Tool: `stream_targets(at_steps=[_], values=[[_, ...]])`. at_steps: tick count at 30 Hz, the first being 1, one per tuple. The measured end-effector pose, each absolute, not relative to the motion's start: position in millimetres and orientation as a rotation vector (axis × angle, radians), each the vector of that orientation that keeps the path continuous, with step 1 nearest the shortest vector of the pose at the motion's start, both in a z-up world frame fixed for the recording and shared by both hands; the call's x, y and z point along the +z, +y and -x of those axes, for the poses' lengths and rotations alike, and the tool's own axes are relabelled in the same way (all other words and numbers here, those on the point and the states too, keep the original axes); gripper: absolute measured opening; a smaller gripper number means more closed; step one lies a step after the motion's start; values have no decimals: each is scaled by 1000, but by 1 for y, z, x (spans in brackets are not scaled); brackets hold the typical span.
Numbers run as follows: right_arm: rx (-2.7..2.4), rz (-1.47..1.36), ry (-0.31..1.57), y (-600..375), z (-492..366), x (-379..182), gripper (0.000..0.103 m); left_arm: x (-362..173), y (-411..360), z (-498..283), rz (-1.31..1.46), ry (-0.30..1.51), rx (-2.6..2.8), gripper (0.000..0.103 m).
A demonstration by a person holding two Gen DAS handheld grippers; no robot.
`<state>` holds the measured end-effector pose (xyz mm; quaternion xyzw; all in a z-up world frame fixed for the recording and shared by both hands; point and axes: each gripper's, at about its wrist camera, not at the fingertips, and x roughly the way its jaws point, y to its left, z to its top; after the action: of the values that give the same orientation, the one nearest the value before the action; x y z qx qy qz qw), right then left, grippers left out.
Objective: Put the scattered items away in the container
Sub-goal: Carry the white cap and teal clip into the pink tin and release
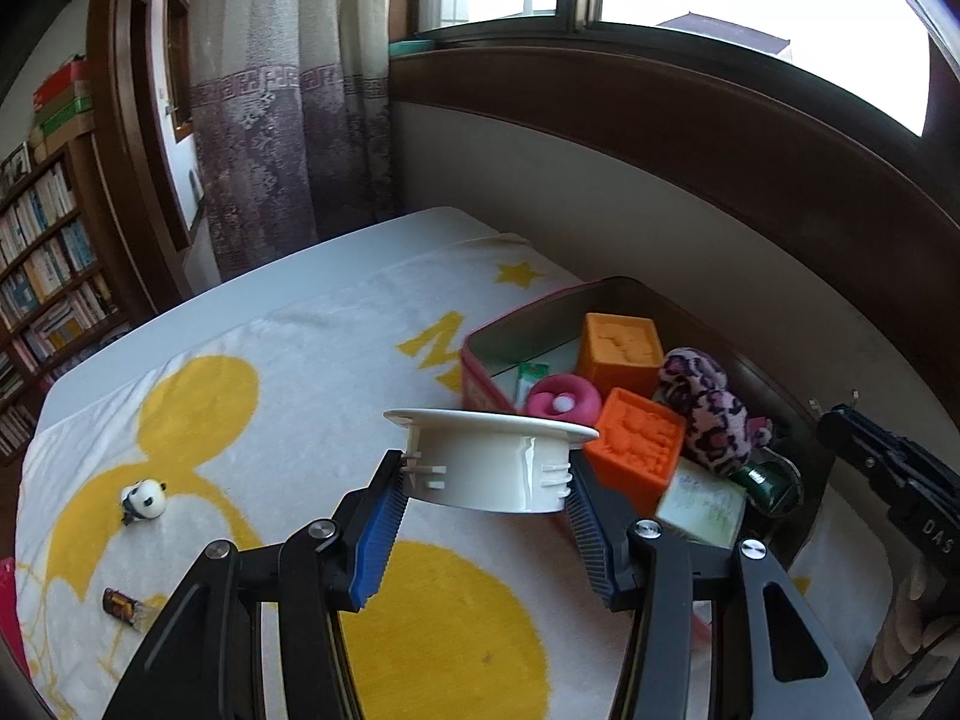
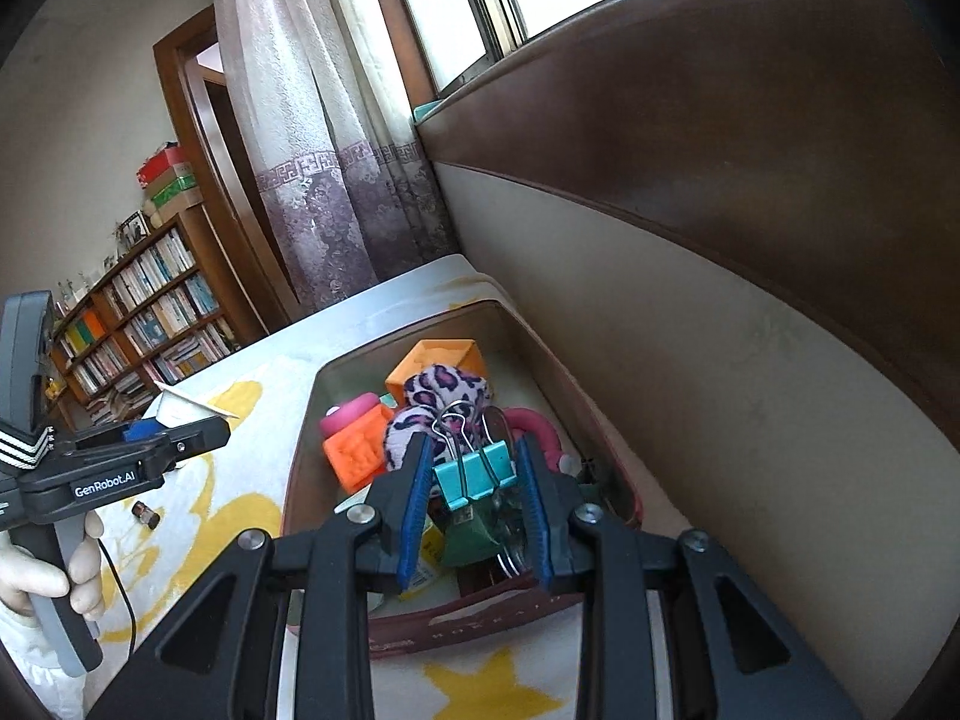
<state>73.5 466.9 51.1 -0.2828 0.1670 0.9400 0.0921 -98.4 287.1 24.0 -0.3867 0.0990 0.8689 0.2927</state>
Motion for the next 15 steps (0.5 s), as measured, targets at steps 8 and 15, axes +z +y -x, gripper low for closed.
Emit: stream_targets(at_steps=[8, 15], values=[[2774, 892, 480, 471, -63, 43, 33, 23, 305, 92, 1026, 276, 2275, 54], [2766, 877, 525, 478, -68, 40, 33, 24, 312, 83, 1023, 281, 2241, 54]])
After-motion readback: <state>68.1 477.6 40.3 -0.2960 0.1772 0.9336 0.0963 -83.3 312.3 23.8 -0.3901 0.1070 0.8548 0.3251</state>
